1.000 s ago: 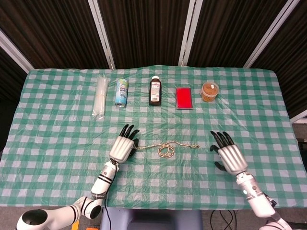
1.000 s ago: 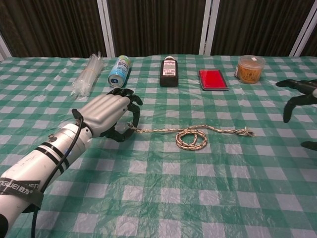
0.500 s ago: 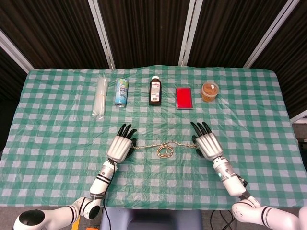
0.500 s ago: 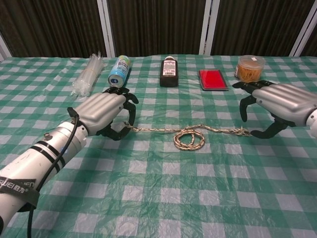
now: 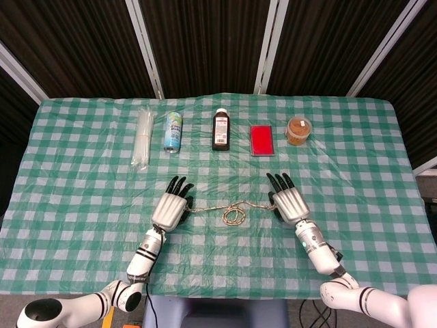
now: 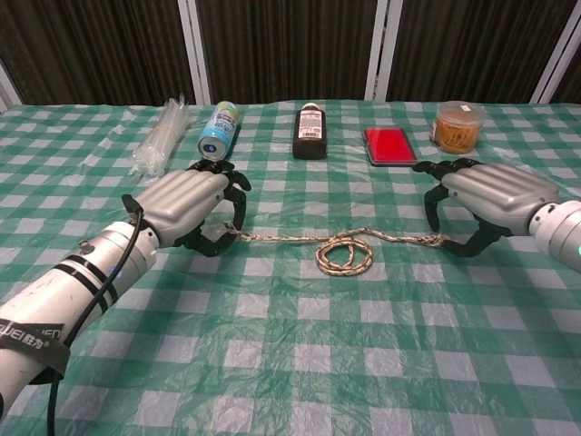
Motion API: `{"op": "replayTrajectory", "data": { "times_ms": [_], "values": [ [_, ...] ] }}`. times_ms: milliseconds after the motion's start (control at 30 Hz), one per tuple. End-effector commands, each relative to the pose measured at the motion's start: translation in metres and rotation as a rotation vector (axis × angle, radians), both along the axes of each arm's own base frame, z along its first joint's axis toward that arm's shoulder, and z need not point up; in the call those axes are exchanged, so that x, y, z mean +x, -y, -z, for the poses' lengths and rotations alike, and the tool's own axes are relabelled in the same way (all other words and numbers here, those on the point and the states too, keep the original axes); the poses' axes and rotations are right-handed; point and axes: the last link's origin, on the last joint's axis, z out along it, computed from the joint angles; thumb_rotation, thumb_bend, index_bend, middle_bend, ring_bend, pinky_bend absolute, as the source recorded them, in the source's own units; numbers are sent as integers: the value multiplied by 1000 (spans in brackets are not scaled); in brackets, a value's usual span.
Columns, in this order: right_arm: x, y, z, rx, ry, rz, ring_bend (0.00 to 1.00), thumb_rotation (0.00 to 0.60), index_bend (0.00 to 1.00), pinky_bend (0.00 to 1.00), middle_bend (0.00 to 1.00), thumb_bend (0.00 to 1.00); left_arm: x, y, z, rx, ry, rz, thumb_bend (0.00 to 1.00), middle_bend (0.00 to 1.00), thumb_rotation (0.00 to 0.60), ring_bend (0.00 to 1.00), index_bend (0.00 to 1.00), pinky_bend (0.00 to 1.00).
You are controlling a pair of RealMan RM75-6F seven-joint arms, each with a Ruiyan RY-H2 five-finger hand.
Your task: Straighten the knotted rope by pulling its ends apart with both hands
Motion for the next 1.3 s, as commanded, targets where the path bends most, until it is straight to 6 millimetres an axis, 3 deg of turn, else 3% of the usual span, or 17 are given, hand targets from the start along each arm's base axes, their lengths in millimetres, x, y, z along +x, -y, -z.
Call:
{"op": "replayTrajectory", "data": {
  "times_ms": [33, 533, 900, 1033, 1300],
  "values": [
    [2, 1, 3, 7, -11, -2, 0, 600, 613, 0, 0, 424, 0, 0, 0, -3, -3, 1, 468, 177, 600, 0, 701, 22],
    [2, 2, 10, 23, -44, 19, 0, 600, 653, 0, 0, 446, -2, -2, -3, 1, -9, -3, 467, 175, 600, 0, 701, 21],
    [-1, 5, 7, 11, -50, 30, 0, 600, 756, 0, 52, 623, -3, -3, -6, 8, -11, -2, 467, 176, 600, 0, 701, 21],
    [-5, 5, -5, -14, -46, 35, 0, 600, 771, 0, 61, 656, -7, -3, -13, 27, -13, -1, 468, 175, 600, 0, 701, 21],
    [-36, 5, -60, -115, -21, 90, 0, 600, 775, 0, 63, 656, -31, 2, -36, 62, -31, -4, 469, 175, 600, 0, 701, 22]
  ]
}}
